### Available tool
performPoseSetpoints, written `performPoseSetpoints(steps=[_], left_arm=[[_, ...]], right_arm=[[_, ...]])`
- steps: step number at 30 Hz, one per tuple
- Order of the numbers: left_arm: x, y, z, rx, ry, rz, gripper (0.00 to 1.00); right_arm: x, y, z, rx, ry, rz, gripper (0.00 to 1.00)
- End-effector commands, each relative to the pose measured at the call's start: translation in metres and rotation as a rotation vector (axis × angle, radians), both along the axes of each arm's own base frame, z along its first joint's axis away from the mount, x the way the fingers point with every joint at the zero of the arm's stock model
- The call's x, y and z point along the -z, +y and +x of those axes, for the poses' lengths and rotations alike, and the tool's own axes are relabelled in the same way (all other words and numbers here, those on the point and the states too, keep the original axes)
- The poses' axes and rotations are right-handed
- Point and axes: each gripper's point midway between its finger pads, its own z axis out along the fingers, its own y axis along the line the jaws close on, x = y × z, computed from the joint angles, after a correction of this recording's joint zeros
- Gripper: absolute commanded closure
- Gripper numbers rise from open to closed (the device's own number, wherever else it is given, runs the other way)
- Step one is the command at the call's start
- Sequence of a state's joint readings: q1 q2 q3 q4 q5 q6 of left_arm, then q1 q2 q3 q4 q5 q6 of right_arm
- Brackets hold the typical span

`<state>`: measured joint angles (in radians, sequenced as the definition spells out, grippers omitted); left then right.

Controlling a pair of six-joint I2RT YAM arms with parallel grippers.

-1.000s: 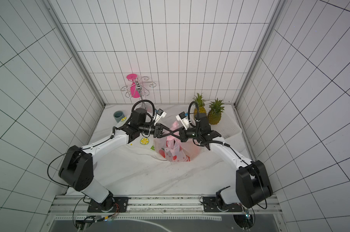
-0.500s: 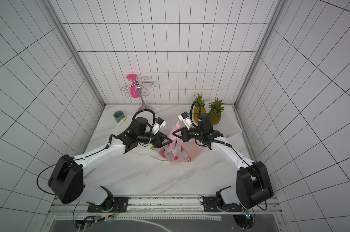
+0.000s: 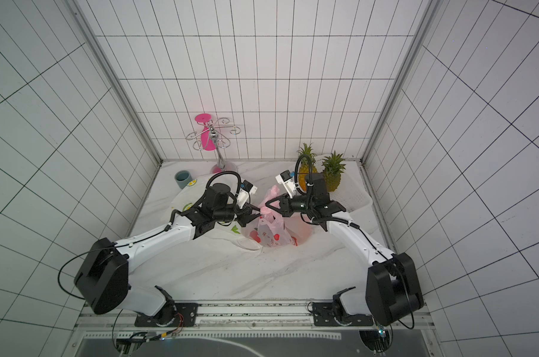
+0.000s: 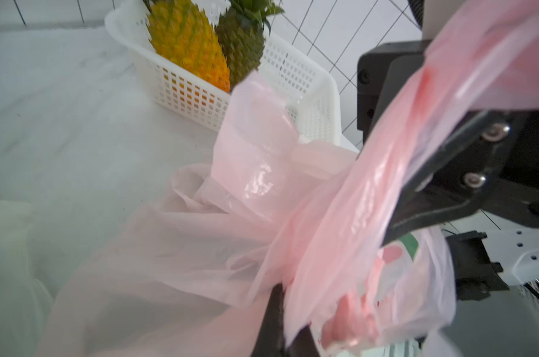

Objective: Place the pineapple into a plastic bag & tie a knot
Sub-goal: Cross the plastic bag at the center of the board.

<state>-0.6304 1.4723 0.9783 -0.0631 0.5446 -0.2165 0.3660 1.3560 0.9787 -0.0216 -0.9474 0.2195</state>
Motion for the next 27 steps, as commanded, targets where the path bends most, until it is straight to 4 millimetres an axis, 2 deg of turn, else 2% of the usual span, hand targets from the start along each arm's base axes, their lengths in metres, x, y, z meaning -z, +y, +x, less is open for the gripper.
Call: performPoseSetpoints(steps=[1,5,8,9,12,15,22,24,25,27], left_arm=[[-0.013,0.013,0.009,-0.064,-0.060,-0.009,1.00],[-0.019,0.020,0.010,-0.077,-0.078,-0.013,1.00],[-0.011,0.018,0.009,-0.065,-0.057,0.000,0.97],[-0.008,0.018,0.009,-0.066,-0.050,0.006,0.99],[-0.005,0.021,0.015,-0.092,-0.042,0.018,1.00],[-0.014,0.026,0.019,-0.112,-0.047,-0.003,1.00],[-0.031,0.024,0.015,-0.089,-0.059,-0.041,1.00],[-0.033,0.025,0.014,-0.085,-0.060,-0.039,1.00],[-0.033,0.025,0.014,-0.083,-0.060,-0.039,1.00],[-0.036,0.023,0.012,-0.073,-0.061,-0.046,1.00]], right_arm=[[-0.035,-0.005,0.002,0.011,-0.108,0.017,0.85],[-0.026,-0.008,-0.001,0.028,-0.096,-0.002,0.92],[-0.022,-0.011,0.000,0.052,-0.092,-0.017,0.97],[-0.021,-0.011,-0.001,0.053,-0.092,-0.019,0.98],[-0.016,-0.014,-0.003,0.066,-0.087,-0.049,0.94],[-0.008,-0.018,-0.004,0.086,-0.087,-0.092,0.86],[0.015,-0.015,-0.005,0.100,-0.071,-0.190,0.84],[0.019,-0.012,-0.006,0.100,-0.068,-0.209,0.91],[0.022,-0.012,-0.005,0.103,-0.065,-0.218,0.97],[0.026,-0.010,-0.004,0.111,-0.064,-0.237,1.00]])
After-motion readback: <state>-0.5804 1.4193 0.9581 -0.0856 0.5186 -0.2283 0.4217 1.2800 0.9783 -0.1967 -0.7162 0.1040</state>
